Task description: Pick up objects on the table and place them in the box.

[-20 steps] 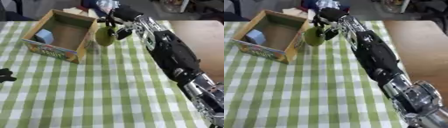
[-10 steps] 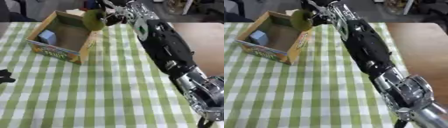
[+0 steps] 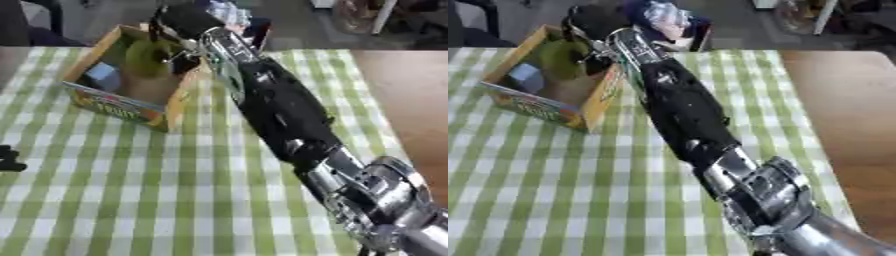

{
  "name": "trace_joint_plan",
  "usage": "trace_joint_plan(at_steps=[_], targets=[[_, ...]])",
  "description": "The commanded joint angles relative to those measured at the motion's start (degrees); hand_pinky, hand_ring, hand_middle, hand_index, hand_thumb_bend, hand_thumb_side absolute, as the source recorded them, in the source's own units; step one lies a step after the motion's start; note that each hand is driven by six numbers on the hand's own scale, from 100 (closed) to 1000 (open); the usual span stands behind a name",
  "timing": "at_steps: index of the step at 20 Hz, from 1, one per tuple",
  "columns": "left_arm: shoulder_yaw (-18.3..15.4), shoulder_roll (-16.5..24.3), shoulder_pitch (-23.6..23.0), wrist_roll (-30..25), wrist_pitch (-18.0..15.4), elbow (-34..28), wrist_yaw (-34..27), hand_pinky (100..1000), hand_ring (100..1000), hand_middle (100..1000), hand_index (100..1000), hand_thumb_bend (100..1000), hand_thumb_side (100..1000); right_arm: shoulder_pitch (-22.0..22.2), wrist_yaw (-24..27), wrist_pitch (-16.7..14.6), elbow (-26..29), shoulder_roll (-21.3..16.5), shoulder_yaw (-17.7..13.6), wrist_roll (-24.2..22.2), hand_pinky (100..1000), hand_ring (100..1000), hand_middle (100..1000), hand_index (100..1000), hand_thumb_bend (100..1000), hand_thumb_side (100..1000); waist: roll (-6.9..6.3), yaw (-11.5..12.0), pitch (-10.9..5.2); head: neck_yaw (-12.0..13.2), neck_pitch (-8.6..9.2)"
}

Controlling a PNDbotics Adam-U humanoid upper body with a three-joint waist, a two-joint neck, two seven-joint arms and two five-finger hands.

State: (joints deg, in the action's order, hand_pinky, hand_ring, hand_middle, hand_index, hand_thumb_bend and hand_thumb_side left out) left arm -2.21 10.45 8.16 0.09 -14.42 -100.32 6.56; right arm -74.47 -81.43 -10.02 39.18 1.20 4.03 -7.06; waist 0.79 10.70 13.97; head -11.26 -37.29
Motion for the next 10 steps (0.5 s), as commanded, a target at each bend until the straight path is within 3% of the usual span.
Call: trace_joint_plan(at_steps=[1,6,8,10], targets=[[0.1,0.5,0.6,-0.3,0.0,-0.7,-0.2,813,585,616,739,100,865,-1.1,-2.5,1.2,1.7,0.2,-0.2,2.3,766,819,891,1000,257,496,-0.44,0.0,-0.83,-0.2,0.55],[-0.2,0.4,0.4,-0.1,-0.1,-0.7,-0.1,813,585,615,739,100,865,-1.2,-1.3,1.6,6.7,-1.0,1.2,8.4,737,799,873,1000,193,371,-0.61,-0.9,-0.77,0.5,0.36],[-0.4,0.5,0.3,0.1,0.0,-0.6,0.0,813,584,615,739,100,866,-1.1,2.2,0.1,9.1,-2.3,2.0,8.9,721,790,860,994,107,275,-0.65,-1.5,-0.74,1.1,0.31],[-0.7,0.5,0.1,0.3,0.0,-0.7,0.1,813,584,615,739,100,866,-0.8,8.5,-2.5,12.6,-4.4,3.2,8.2,706,780,847,986,100,208,-0.65,-2.3,-0.71,2.0,0.23]])
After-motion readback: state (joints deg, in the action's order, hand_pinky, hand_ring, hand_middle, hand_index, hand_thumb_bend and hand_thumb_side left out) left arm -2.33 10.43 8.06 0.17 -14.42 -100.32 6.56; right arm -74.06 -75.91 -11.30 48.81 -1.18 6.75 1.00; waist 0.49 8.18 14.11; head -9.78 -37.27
